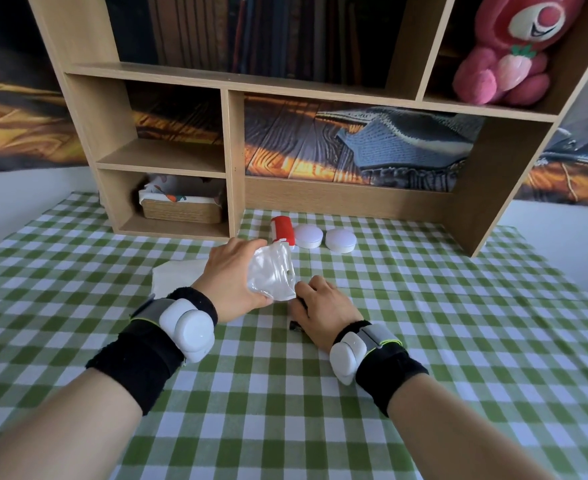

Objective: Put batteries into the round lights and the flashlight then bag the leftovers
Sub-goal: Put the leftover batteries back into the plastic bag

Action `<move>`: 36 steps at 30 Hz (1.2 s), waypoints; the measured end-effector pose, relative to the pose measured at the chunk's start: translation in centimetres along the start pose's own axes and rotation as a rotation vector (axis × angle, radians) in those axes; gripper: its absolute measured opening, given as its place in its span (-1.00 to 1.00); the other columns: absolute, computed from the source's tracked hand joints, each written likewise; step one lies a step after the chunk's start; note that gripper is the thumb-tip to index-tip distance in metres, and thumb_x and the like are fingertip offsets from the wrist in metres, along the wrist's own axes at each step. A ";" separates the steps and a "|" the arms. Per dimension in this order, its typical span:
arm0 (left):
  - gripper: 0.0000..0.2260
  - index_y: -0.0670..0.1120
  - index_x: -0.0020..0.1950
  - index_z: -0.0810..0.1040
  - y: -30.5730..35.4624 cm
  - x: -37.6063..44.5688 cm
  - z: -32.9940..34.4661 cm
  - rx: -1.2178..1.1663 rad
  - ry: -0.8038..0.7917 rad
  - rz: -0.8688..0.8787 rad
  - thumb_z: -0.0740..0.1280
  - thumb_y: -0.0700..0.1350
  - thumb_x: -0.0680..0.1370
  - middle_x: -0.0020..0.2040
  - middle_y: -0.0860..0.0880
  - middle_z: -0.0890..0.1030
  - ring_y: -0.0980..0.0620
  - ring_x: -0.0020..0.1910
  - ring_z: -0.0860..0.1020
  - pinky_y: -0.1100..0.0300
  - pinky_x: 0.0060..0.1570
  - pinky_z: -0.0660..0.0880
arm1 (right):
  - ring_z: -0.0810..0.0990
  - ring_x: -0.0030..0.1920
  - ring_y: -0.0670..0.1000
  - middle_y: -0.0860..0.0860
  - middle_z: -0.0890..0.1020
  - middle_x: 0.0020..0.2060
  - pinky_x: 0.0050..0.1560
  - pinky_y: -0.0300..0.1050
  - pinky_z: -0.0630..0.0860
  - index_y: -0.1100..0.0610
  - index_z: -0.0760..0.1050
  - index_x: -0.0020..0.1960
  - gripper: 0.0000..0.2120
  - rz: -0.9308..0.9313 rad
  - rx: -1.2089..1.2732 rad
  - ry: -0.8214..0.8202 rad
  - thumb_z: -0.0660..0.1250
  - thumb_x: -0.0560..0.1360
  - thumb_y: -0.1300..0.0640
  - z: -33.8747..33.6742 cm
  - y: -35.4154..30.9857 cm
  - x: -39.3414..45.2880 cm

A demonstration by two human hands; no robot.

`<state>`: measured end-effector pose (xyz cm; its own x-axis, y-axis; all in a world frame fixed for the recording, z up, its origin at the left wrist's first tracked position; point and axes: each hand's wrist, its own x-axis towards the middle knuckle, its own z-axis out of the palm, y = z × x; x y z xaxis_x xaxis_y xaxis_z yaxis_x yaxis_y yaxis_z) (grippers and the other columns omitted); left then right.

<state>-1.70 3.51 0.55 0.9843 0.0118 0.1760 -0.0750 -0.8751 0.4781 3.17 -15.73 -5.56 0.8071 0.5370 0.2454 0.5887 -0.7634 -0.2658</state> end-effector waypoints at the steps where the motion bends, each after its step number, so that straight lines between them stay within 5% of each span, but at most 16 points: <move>1: -0.18 0.04 0.50 0.22 0.1 0.0 0.0 0.000 0.001 0.004 0.56 0.05 0.35 0.39 -0.01 0.29 -0.09 0.37 0.28 -0.03 0.35 0.29 | 0.51 -0.11 0.15 0.06 0.49 -0.07 -0.18 -0.01 0.44 0.11 0.45 0.10 -0.76 0.011 0.006 -0.004 0.10 0.65 -0.01 -0.1 -0.1 0.0; 8: -0.18 0.02 0.50 0.22 0.4 -0.2 -0.4 -0.012 0.001 0.007 0.56 0.04 0.35 0.38 -0.02 0.30 -0.08 0.37 0.29 -0.03 0.36 0.29 | 0.51 -0.17 0.15 0.06 0.49 -0.11 -0.16 0.04 0.48 0.13 0.47 0.06 -0.74 0.095 0.119 -0.015 0.10 0.66 -0.01 -0.6 -0.4 0.2; 12: -0.20 0.02 0.49 0.24 0.6 -0.5 -0.5 -0.014 0.009 0.014 0.56 0.03 0.35 0.36 -0.03 0.32 -0.08 0.34 0.31 -0.01 0.34 0.30 | 0.43 -0.25 0.12 0.02 0.42 -0.22 -0.25 -0.08 0.34 0.08 0.37 -0.13 -0.77 0.144 0.185 0.020 0.12 0.65 0.00 -0.6 -0.3 0.4; 18: -0.21 0.02 0.49 0.24 0.8 -0.6 -1.0 -0.017 0.011 0.026 0.55 0.03 0.36 0.36 -0.03 0.32 -0.07 0.34 0.31 -0.01 0.33 0.31 | 0.38 -0.32 0.07 0.03 0.44 -0.32 -0.34 -0.10 0.29 0.14 0.32 -0.22 -0.69 0.275 0.339 0.196 0.18 0.64 0.00 -0.8 0.2 0.9; 25: -0.18 0.03 0.49 0.23 1.0 -0.1 -1.4 -0.089 0.047 0.045 0.57 0.08 0.34 0.34 -0.01 0.32 -0.03 0.31 0.32 0.12 0.23 0.29 | 0.33 -0.39 0.05 0.11 0.35 -0.38 -0.37 -0.06 0.34 0.32 0.35 -0.20 -0.50 0.416 0.993 0.317 0.18 0.61 -0.13 -6.1 -2.1 3.6; 28: -0.16 0.02 0.49 0.23 1.2 0.1 -1.6 -0.157 0.064 0.050 0.59 0.08 0.33 0.31 0.00 0.31 -0.01 0.32 0.32 0.10 0.27 0.32 | 0.42 -0.46 0.04 0.13 0.42 -0.39 -0.46 -0.15 0.40 0.38 0.44 -0.11 -0.49 0.349 0.889 0.263 0.17 0.63 -0.11 -8.0 -3.4 4.6; 36: -0.23 -0.04 0.49 0.22 1.4 -0.4 -1.1 -0.221 0.038 0.050 0.55 -0.02 0.39 0.24 0.05 0.27 0.06 0.33 0.27 0.20 0.27 0.28 | 0.48 -0.59 -0.17 -0.05 0.57 -0.49 -0.58 -0.40 0.31 0.13 0.62 -0.20 -0.59 0.267 0.552 0.117 0.19 0.62 -0.10 -9.2 -5.0 5.8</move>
<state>-2.33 2.87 2.12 0.9721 -0.0073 0.2345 -0.1610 -0.7479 0.6439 4.52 -12.06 5.74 0.9379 0.2861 0.1961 0.3285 -0.5513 -0.7669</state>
